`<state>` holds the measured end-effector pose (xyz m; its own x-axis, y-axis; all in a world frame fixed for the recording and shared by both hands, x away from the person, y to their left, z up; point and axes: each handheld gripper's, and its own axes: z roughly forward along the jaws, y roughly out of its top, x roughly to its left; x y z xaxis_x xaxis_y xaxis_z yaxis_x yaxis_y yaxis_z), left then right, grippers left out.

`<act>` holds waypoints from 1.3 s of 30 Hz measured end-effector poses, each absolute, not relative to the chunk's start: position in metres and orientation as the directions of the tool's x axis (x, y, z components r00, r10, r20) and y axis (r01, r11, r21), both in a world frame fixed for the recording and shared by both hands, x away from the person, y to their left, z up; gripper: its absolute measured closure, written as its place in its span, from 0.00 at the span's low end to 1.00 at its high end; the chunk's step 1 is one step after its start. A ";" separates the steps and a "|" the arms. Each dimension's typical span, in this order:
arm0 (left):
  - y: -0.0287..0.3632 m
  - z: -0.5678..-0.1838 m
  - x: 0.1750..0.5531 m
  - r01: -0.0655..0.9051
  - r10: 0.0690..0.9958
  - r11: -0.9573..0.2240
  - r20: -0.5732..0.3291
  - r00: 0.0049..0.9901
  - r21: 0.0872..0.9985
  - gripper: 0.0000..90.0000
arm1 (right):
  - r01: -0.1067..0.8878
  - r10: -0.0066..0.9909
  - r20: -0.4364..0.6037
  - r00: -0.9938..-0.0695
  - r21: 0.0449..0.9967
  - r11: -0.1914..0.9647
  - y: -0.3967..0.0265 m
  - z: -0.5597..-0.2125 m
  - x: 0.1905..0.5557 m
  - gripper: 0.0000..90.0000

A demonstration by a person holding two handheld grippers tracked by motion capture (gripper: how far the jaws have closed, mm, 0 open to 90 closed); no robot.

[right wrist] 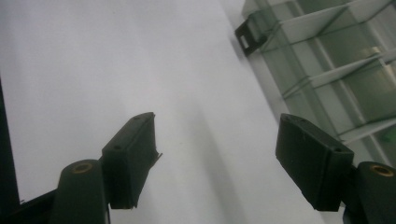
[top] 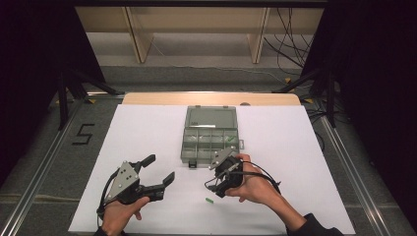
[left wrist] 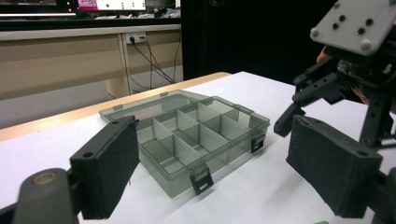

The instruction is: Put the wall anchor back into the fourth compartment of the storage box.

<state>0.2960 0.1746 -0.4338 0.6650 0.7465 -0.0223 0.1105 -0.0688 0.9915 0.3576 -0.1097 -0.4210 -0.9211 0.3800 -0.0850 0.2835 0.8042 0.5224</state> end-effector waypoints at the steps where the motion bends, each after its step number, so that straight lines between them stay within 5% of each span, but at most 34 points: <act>1: 0.175 -0.434 0.296 0.111 0.747 -0.068 -0.023 0.665 0.991 0.18 | 0.279 0.374 -0.086 -0.923 0.519 0.808 -0.108 -0.423 0.356 0.33; 16: 0.175 -0.433 0.296 0.108 0.746 -0.070 -0.019 0.666 0.992 0.18 | 0.273 0.315 -0.028 -0.949 0.430 0.861 -0.094 -0.442 0.346 0.43; 39: 0.174 -0.433 0.296 0.101 0.743 -0.071 -0.015 0.669 0.992 0.18 | 0.234 0.248 0.007 -0.969 0.351 0.906 -0.080 -0.459 0.342 0.73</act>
<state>0.2960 0.1744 -0.4331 0.6686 0.7435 -0.0151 0.1012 -0.0709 0.9923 0.3424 -0.0797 -0.4585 -0.9688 0.2477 0.0074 0.2345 0.9064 0.3515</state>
